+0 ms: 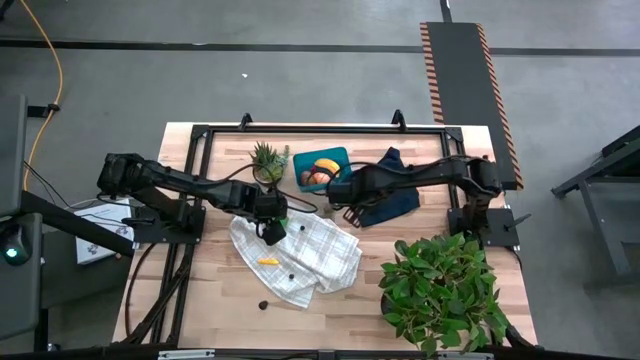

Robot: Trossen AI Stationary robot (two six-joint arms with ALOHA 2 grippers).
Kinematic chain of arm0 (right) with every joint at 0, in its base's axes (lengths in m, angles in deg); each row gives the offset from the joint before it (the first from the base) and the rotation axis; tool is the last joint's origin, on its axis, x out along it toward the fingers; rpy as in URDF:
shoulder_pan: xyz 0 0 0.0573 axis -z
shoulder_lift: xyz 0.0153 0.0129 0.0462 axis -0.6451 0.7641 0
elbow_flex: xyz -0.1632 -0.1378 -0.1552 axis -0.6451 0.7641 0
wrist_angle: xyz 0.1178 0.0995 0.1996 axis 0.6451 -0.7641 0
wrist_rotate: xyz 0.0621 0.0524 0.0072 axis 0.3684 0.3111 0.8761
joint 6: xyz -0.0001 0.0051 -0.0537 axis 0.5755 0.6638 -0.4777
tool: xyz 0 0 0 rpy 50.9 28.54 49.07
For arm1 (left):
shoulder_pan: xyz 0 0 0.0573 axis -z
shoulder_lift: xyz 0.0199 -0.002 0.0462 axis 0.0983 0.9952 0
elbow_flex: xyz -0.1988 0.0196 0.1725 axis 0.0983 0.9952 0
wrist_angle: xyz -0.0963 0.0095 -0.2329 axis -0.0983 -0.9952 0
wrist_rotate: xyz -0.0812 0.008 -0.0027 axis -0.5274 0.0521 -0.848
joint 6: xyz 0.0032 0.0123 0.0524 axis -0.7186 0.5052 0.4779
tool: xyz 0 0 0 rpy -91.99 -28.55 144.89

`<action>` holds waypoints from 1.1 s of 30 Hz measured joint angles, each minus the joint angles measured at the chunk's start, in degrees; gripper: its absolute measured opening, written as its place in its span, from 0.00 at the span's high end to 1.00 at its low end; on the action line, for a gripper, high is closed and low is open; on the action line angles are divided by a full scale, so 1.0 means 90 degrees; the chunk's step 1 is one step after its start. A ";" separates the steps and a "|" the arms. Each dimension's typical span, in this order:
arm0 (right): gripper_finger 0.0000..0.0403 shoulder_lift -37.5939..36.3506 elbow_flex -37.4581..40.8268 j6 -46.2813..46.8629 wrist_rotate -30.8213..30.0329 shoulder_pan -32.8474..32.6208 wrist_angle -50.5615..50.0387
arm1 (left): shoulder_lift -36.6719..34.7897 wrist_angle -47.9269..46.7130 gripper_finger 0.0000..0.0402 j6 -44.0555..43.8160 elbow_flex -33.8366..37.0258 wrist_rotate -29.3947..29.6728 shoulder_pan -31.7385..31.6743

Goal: Pick and placing Produce into tupperware
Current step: Put the green corn into the blue bin

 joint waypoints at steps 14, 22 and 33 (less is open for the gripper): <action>0.47 -0.0153 -0.0002 0.0094 0.0006 0.0000 -0.0090 | 0.0042 0.0750 0.30 0.0043 0.0492 0.0053 0.0000; 0.47 -0.0151 -0.0002 0.0189 0.0022 -0.0002 -0.0091 | 0.0042 0.1026 0.30 0.0013 0.0826 -0.0043 0.0017; 0.47 -0.0151 -0.0002 0.0243 0.0022 -0.0002 -0.0090 | 0.0044 0.1082 0.31 0.0039 0.0856 0.0000 0.0015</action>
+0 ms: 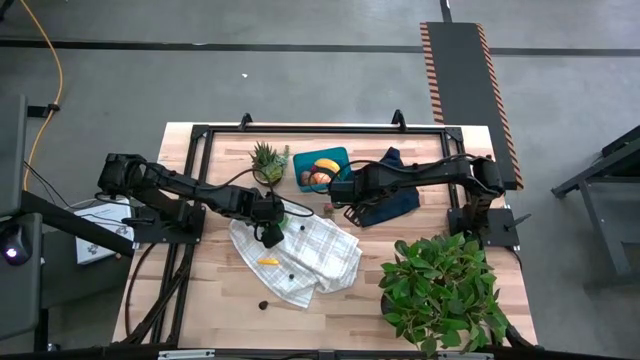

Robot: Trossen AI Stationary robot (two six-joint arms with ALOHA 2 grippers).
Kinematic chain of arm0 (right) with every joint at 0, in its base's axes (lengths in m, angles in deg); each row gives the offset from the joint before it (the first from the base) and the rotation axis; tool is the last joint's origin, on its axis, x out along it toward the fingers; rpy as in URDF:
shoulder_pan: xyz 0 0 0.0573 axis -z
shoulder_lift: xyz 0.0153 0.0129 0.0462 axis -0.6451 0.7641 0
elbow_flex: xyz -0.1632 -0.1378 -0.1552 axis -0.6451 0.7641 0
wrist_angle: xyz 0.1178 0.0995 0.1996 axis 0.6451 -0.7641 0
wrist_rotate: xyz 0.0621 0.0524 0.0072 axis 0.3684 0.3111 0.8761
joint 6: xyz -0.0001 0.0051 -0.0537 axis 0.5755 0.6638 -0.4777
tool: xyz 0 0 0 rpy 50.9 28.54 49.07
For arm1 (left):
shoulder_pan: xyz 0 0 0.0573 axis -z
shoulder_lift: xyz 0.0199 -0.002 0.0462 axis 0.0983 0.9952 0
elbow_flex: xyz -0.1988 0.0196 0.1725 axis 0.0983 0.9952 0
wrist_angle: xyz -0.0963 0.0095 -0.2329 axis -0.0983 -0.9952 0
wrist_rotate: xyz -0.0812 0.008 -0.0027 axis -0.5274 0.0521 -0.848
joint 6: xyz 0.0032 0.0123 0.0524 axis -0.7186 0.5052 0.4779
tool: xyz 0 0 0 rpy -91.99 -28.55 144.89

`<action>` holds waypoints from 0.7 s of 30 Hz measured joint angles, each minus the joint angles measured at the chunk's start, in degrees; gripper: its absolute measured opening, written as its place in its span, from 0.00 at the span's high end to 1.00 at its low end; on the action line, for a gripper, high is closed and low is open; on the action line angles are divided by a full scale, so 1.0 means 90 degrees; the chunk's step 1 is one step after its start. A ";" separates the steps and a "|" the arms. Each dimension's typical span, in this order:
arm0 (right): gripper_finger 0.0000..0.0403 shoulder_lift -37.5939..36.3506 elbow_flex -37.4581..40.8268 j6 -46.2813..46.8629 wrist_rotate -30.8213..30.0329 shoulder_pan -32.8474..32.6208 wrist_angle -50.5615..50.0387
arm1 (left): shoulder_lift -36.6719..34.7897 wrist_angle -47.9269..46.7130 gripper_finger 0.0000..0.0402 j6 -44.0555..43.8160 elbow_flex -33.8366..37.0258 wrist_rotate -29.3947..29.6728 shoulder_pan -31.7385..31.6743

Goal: Pick and placing Produce into tupperware
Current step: Put the green corn into the blue bin

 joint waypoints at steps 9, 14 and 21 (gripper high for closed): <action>0.47 0.0002 0.0000 0.0094 0.0002 0.0000 -0.0002 | 0.0000 0.0042 0.49 0.0012 0.0000 -0.0050 0.0000; 0.47 0.0002 0.0000 0.0094 0.0002 0.0000 -0.0002 | 0.0000 0.0041 0.54 0.0012 -0.0002 -0.0122 -0.0002; 0.47 0.0005 0.0000 0.0094 0.0002 0.0000 -0.0010 | 0.0000 0.0038 0.47 -0.0010 -0.0002 -0.0168 0.0000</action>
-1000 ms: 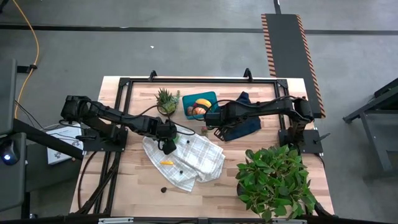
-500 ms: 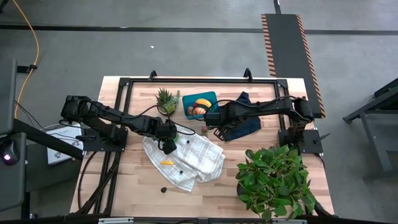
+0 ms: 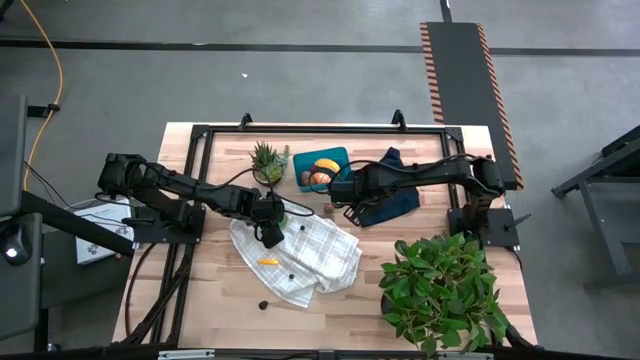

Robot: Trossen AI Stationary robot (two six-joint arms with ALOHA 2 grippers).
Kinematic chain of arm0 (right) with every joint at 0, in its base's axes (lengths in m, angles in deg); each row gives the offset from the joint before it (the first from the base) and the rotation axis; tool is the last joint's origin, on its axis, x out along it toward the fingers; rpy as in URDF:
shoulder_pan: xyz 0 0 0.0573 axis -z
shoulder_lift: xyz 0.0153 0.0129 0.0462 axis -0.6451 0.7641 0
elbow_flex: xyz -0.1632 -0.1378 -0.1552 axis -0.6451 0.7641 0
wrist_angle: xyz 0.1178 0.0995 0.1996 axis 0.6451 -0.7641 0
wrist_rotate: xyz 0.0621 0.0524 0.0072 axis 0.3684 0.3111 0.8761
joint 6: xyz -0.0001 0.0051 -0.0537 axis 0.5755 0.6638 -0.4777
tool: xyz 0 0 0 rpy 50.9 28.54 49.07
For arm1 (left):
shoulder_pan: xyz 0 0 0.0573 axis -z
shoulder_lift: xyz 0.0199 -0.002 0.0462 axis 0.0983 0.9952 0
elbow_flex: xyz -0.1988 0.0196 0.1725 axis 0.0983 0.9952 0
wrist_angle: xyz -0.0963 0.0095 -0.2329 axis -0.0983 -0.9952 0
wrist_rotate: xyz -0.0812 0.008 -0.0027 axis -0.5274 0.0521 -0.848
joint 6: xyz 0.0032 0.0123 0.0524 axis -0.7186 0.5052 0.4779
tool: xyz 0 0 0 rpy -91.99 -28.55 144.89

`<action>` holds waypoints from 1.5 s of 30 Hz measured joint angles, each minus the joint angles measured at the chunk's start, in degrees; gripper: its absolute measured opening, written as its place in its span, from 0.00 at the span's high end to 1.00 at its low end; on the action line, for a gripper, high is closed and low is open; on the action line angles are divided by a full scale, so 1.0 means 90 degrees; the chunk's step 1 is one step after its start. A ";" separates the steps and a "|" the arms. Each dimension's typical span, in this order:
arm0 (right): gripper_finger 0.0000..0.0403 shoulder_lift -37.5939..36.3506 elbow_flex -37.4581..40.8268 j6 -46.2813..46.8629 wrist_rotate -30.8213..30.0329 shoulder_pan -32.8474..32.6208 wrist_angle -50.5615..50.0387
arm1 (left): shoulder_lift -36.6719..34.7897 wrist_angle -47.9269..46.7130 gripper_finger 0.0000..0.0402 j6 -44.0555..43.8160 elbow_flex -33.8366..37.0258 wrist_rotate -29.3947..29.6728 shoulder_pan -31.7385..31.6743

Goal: Pick and placing Produce into tupperware
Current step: Put the green corn into the blue bin

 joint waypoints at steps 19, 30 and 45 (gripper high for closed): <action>0.47 -0.0772 -0.0002 0.0378 -0.0343 -0.0002 -0.0034 | 0.0007 0.0086 0.50 0.0180 -0.0777 -0.0235 0.0000; 0.47 -0.1830 -0.0005 0.0565 -0.0730 -0.0012 0.0185 | 0.0007 -0.0357 0.50 0.0709 -0.1980 -0.0040 -0.0002; 0.47 -0.3299 -0.0005 0.0008 -0.0850 -0.0234 0.0420 | 0.0005 -0.1273 0.50 0.1513 -0.3707 0.0386 -0.0005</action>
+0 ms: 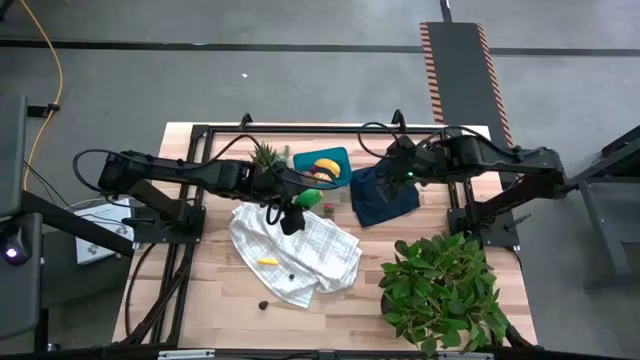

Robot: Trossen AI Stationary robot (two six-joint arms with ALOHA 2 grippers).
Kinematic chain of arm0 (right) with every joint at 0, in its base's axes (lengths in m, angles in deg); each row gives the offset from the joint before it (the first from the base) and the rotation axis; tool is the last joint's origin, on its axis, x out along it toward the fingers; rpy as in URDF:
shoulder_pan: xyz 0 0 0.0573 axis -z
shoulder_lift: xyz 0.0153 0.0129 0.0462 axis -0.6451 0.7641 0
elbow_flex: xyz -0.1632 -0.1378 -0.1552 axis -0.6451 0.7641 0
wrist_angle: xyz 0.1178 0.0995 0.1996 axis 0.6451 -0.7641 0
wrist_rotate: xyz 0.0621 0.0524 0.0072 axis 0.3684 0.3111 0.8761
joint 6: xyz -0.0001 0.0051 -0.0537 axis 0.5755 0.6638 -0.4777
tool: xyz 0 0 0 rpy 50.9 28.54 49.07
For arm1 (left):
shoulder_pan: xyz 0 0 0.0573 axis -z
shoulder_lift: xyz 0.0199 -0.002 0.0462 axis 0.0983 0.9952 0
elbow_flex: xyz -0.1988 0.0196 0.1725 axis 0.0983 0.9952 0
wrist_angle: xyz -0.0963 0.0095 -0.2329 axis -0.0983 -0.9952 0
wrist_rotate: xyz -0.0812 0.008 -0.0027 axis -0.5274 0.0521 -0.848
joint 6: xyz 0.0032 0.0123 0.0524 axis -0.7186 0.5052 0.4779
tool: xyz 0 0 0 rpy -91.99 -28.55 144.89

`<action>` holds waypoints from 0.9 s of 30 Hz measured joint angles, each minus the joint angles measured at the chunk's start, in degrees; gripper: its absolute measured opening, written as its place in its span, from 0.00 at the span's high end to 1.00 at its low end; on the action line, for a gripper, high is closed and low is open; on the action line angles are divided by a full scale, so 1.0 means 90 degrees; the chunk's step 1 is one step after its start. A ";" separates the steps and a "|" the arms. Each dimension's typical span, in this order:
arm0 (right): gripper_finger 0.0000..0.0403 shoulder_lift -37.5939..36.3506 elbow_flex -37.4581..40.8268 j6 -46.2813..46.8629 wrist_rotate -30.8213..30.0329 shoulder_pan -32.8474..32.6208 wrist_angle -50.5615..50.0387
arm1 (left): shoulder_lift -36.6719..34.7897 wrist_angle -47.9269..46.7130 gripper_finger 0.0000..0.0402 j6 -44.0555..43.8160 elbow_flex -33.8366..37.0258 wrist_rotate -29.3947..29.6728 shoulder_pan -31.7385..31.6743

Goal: Pick and placing Produce into tupperware
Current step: Put the green corn into the blue bin

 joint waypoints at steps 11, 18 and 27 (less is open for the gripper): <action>0.47 -0.0314 0.0000 -0.0313 0.0177 -0.0815 0.0003 | -0.0005 -0.0717 0.50 0.0234 -0.0710 -0.0157 -0.0437; 0.47 -0.0327 0.0000 -0.0346 0.0180 -0.1190 0.0003 | -0.0005 -0.1107 0.50 0.0671 -0.1049 -0.0289 -0.0915; 0.47 -0.0327 0.0000 -0.0346 0.0161 -0.1264 0.0004 | -0.0005 -0.1124 0.50 0.1813 -0.1121 -0.0946 -0.1641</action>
